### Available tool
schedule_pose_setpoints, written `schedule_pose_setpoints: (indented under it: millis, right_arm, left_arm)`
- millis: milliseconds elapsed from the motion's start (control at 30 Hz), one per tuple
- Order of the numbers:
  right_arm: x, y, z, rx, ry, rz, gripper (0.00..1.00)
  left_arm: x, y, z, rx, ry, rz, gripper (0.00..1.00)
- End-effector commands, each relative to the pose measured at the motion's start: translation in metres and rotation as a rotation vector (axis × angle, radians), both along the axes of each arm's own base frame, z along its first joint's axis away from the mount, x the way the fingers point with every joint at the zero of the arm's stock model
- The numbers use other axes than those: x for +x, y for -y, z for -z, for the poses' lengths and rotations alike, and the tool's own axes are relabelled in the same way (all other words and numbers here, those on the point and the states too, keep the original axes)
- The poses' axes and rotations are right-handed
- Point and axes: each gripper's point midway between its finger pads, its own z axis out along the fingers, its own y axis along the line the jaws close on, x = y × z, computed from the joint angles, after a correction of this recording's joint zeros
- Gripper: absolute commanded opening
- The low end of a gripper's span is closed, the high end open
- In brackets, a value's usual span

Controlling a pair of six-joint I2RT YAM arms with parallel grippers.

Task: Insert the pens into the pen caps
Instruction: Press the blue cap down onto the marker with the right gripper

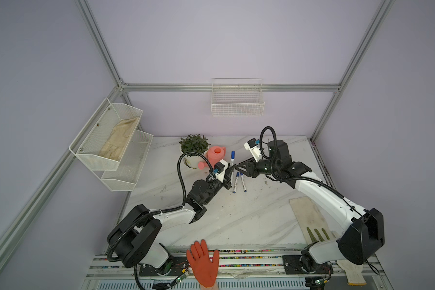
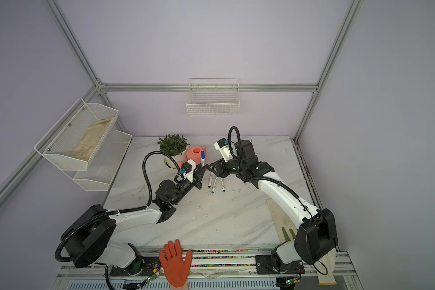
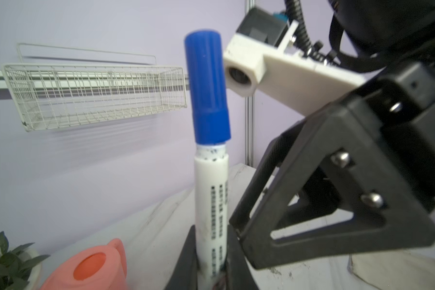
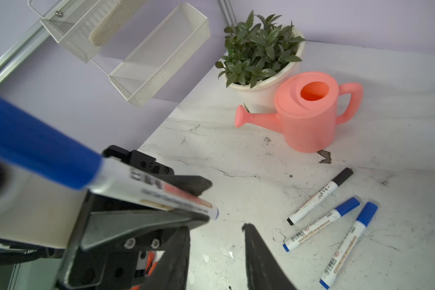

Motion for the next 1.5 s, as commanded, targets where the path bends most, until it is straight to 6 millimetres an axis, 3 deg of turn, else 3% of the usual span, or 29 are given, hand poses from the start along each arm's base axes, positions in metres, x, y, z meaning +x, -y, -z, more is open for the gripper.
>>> schedule_pose_setpoints:
  millis: [0, 267, 300, 400, 567, 967, 1167, 1467]
  right_arm:
    - [0.002, 0.009, -0.001, -0.042, 0.014, 0.034, 0.42]
    - [-0.002, 0.013, -0.038, -0.016, 0.139, 0.027, 0.43]
    - [-0.006, 0.017, -0.057, 0.003, 0.191, 0.037, 0.43]
    - [-0.005, 0.024, -0.082, 0.024, 0.268, 0.077, 0.43]
    - [-0.001, 0.030, -0.109, 0.061, 0.338, 0.132, 0.43]
    - [0.004, -0.033, -0.090, 0.090, 0.286, -0.003, 0.37]
    - [0.002, -0.038, -0.076, 0.083, 0.248, -0.016, 0.27]
    - [0.002, -0.038, -0.065, 0.076, 0.219, -0.015, 0.21]
  left_arm:
    - [-0.010, -0.005, -0.027, -0.073, 0.103, 0.001, 0.00]
    - [-0.002, -0.001, 0.003, -0.051, 0.027, -0.001, 0.00]
    - [-0.002, 0.000, 0.008, -0.047, 0.014, 0.000, 0.00]
    - [0.000, 0.000, 0.018, -0.046, -0.012, 0.000, 0.00]
    - [0.001, 0.002, 0.033, -0.043, -0.057, 0.006, 0.00]
    - [-0.003, 0.009, 0.041, -0.033, -0.101, 0.029, 0.00]
    - [-0.003, 0.009, 0.043, -0.032, -0.110, 0.026, 0.00]
    - [-0.003, 0.008, 0.040, -0.033, -0.106, 0.024, 0.00]
